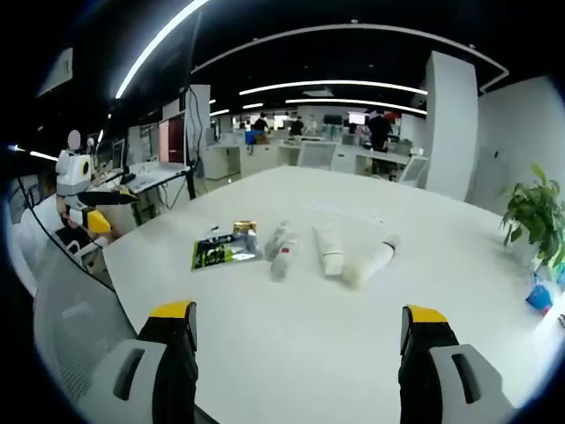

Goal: Arrange the skincare products in the storage area until every visible bottle or jar stands upright without overlapping.

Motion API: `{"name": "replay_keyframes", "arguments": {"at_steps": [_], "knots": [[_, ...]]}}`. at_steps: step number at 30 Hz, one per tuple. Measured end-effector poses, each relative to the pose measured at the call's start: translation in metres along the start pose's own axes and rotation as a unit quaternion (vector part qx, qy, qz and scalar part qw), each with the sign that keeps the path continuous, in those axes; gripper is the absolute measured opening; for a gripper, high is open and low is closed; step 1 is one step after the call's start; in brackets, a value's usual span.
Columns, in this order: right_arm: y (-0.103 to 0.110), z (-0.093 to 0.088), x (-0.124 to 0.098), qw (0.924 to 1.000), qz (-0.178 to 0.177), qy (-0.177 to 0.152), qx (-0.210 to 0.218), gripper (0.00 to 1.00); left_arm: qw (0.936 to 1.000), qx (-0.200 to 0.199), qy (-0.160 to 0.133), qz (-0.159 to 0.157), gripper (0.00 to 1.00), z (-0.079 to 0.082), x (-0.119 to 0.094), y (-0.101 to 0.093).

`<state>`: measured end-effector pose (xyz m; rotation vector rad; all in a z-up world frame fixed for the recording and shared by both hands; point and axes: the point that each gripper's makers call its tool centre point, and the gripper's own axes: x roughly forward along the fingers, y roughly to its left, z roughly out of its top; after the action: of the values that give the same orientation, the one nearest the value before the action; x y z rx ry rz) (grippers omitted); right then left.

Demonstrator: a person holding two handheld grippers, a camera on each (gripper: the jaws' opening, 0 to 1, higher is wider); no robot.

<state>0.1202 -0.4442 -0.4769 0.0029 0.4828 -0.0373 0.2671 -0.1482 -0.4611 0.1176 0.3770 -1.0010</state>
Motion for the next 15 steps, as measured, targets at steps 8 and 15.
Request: {"name": "replay_keyframes", "arguments": {"at_steps": [8, 15], "knots": [[-0.013, 0.002, 0.010, 0.9999, 0.001, 0.014, -0.010, 0.91, 1.0000, -0.003, 0.001, 0.004, 0.96, 0.001, 0.004, 0.004], [-0.024, 0.005, 0.021, 0.9998, -0.001, 0.021, -0.002, 0.82, 0.9999, -0.014, -0.001, 0.007, 0.91, -0.001, 0.007, 0.006]]}}
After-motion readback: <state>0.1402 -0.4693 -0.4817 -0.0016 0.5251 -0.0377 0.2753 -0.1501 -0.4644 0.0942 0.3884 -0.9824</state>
